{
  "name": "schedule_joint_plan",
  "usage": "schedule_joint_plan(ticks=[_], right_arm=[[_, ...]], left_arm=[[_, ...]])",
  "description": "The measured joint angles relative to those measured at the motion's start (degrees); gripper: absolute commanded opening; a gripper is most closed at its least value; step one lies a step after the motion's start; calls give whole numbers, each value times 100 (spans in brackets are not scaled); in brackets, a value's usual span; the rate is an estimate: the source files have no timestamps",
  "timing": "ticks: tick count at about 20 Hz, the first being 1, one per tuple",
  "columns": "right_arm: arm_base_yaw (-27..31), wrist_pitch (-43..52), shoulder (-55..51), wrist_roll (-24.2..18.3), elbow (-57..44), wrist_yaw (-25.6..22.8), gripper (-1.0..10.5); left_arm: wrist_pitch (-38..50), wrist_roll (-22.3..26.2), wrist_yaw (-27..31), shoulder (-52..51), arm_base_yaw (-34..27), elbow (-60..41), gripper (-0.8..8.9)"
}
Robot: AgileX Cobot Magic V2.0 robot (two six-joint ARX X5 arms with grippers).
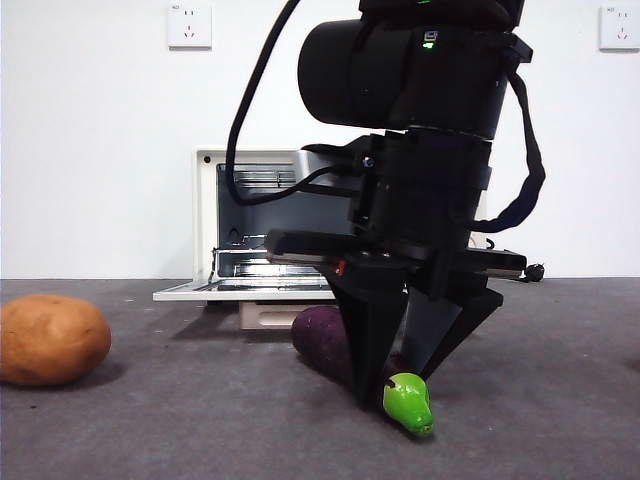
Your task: Take the eggplant from the table,put the eggplant in the oven
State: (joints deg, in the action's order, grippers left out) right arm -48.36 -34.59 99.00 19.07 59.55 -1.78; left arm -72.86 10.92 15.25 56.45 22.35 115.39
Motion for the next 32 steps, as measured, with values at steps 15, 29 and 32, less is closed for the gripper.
schedule_joint_plan(ticks=[15, 29, 32], right_arm=[[713, -306, -1215, -509, 772, 525, -12], [2164, -605, 1359, -507, 3799, 1576, -12], [2251, -599, 1860, -332, 4376, 1639, -12]], left_arm=[[0, -2, -240, 0, 39, 0, -6], [-142, -2, -238, 0, 39, 0, -5], [-177, -4, -238, 0, 39, 0, -5]])
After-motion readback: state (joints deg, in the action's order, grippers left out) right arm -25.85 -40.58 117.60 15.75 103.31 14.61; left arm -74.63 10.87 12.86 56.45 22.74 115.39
